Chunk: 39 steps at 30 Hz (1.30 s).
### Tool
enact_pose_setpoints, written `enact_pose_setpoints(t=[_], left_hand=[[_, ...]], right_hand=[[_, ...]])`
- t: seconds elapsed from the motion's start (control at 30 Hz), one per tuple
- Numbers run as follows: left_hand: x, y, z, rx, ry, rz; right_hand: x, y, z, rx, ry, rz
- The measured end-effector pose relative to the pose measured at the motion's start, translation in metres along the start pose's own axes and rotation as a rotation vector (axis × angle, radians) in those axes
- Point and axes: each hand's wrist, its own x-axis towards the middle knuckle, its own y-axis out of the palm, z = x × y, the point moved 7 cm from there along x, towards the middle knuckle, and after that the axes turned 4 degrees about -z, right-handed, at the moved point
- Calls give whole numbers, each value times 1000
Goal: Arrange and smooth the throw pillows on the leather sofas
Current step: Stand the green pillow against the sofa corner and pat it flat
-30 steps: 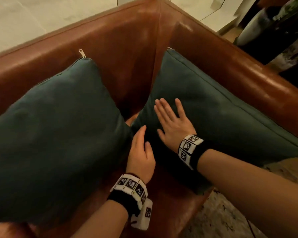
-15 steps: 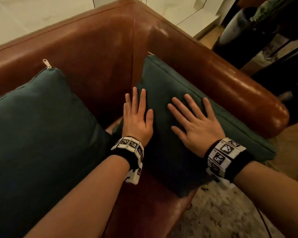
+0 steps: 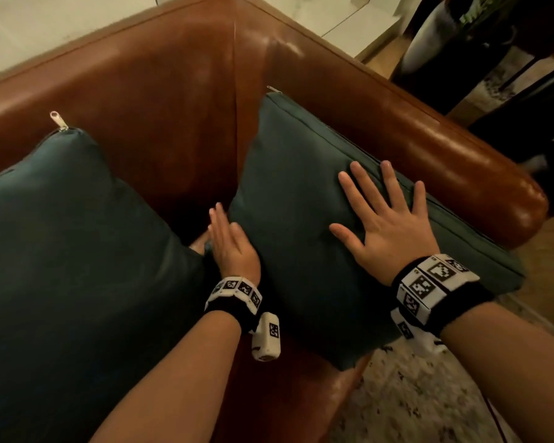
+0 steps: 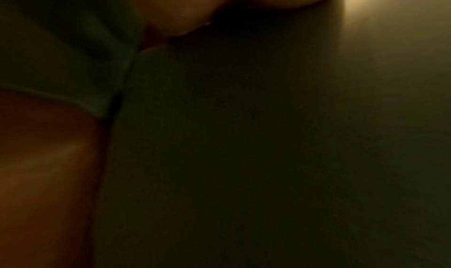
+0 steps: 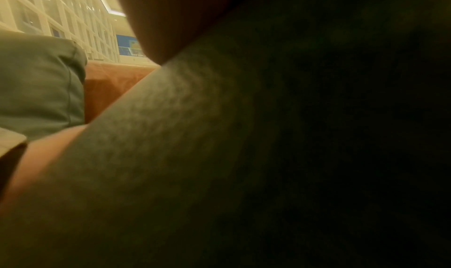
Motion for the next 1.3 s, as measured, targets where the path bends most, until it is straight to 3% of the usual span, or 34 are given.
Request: enact_pose_setpoints(t=[0.07, 0.2, 0.3, 0.37, 0.47, 0.5, 0.67, 0.7, 0.73, 0.77, 0.83, 0.9, 0.93, 1.0, 1.1, 1.17, 1.23, 1.3], left_hand=[[-11, 4, -18, 1, 194, 30], [7, 14, 40, 5, -62, 92], [9, 10, 43, 53, -118, 110], [1, 2, 7, 25, -8, 52], [-12, 6, -56, 56, 377, 99], [-8, 10, -56, 73, 386, 125], [25, 0, -2, 171, 1, 195], [22, -7, -15, 202, 36, 166], [15, -12, -44, 222, 173, 127], [3, -13, -82, 238, 394, 108], [-26, 5, -148, 342, 890, 225], [-32, 31, -171, 577, 1183, 378], [-23, 41, -172, 696, 1221, 415], [15, 38, -164, 852, 1163, 384], [50, 30, -168, 875, 974, 370], [38, 29, -179, 885, 960, 316], [0, 37, -193, 844, 1083, 345], [-46, 57, -197, 835, 1328, 483]], right_hand=[[0, 0, 0, -8, 3, -5], [-2, 2, 4, -1, -5, 0], [0, 1, 4, 2, -2, 11], [0, 1, 3, 19, -1, 24], [0, -1, 2, 31, 10, 12], [-1, -1, 3, 33, 12, 22], [-7, -3, 1, 34, 43, 9], [-12, -4, -1, 35, 80, -2], [-19, -5, -2, 48, 124, -30], [-27, -5, 1, 75, 160, -66], [-38, -2, 19, 115, 165, -121], [-38, 5, 34, 112, 144, -134], [-39, 8, 30, 109, 161, -140], [-45, 11, 2, 115, 268, -150], [-90, 24, -68, 117, 527, -136], [-119, 31, -96, 135, 658, -114], [-127, 28, -93, 151, 717, -125], [-108, 13, -58, 166, 634, -228]])
